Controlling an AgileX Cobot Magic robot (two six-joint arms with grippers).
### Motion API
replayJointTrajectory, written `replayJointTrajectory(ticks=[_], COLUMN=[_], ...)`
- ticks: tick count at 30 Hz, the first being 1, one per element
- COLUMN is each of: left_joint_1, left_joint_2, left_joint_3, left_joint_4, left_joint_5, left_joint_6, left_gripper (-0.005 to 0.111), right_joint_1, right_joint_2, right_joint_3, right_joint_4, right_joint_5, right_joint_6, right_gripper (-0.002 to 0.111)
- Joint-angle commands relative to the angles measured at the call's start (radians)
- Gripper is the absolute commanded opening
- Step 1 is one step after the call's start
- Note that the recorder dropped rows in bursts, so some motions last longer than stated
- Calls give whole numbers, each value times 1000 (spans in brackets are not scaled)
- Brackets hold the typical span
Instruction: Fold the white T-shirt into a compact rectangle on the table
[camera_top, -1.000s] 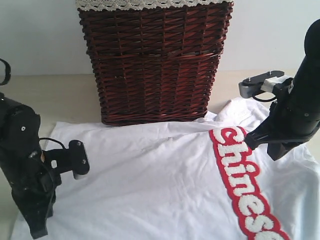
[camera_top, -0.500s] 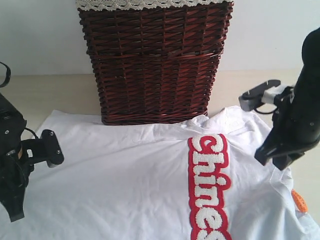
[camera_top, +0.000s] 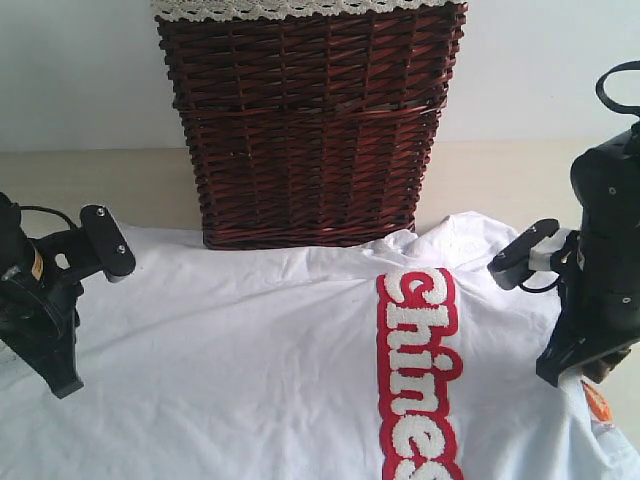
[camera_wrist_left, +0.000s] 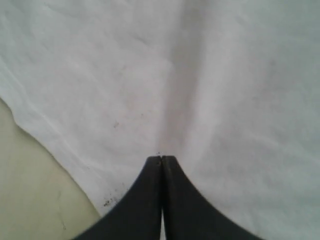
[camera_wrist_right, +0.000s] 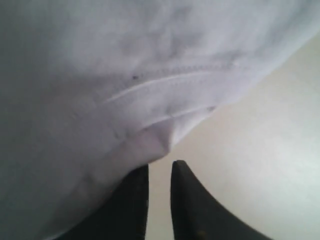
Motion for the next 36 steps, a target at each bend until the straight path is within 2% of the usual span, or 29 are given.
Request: replayJointTrajectory(ticks=[1, 4, 8, 11, 13, 20, 24, 30, 33, 36], left_joint_1=[1, 1, 1, 1, 1, 1, 1, 1, 1, 1], left_joint_2=[-9, -9, -11, -11, -11, -11, -11, -11, -11, -11], left_joint_3=[2, 2, 2, 2, 2, 2, 2, 2, 2, 2], left_joint_4=[-17, -19, -19, -19, -19, -41, -41, -41, -41, -48], left_joint_5=[-23, -29, -42, -46, -46, -35, -33, -52, -52, -50], left_joint_6=[-10, -10, -10, -10, -10, -10, -10, -10, -10, -10], left_gripper=[0, 0, 0, 0, 0, 0, 0, 0, 0, 0], right_joint_1=[1, 1, 1, 1, 1, 1, 1, 1, 1, 1], right_joint_2=[-3, -12, -56, -92, -92, 12, 53, -28, -31, -8], right_joint_3=[-1, -35, -125, -149, -147, -133, -160, -172, -138, -98], right_joint_4=[207, 261, 261, 375, 431, 432, 309, 276, 193, 185], right_joint_5=[-67, -39, 18, 36, 54, 145, 231, 203, 189, 174], right_joint_6=[-180, -221, -98, -109, -139, -127, -41, 12, 104, 125], right_gripper=[11, 16, 31, 37, 37, 37, 37, 37, 37, 41])
